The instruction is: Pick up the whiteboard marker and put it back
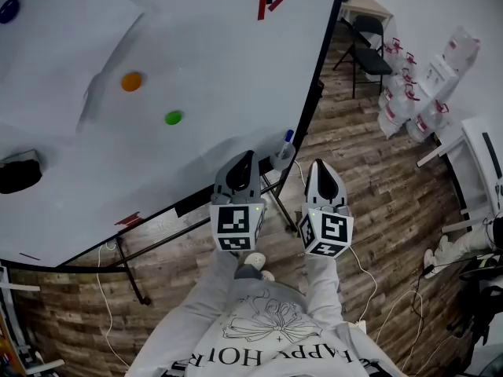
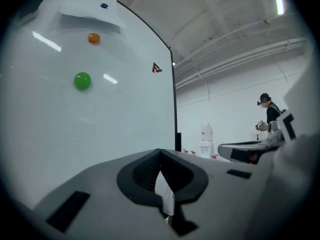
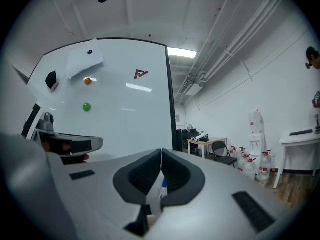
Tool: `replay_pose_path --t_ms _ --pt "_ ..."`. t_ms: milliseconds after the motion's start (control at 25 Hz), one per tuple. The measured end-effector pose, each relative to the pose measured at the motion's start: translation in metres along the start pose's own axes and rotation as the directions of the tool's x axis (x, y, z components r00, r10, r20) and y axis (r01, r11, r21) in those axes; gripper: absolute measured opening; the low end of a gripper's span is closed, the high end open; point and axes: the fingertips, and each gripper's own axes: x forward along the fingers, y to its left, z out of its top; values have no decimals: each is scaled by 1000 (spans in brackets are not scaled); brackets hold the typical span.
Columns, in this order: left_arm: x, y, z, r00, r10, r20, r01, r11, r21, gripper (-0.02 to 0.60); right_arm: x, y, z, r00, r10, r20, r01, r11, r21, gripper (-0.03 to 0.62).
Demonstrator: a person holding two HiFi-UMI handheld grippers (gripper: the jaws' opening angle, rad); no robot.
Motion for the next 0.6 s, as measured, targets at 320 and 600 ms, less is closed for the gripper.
replay_pose_path --t_ms 320,600 --pt "-6 -4 -2 1000 3 -7 -3 1000 0 5 -7 -1 -1 1000 -10 4 10 1000 -5 3" --pt "-8 -8 -2 1000 3 -6 -3 1000 2 5 -12 -3 -4 1000 -17 1 17 1000 4 3"
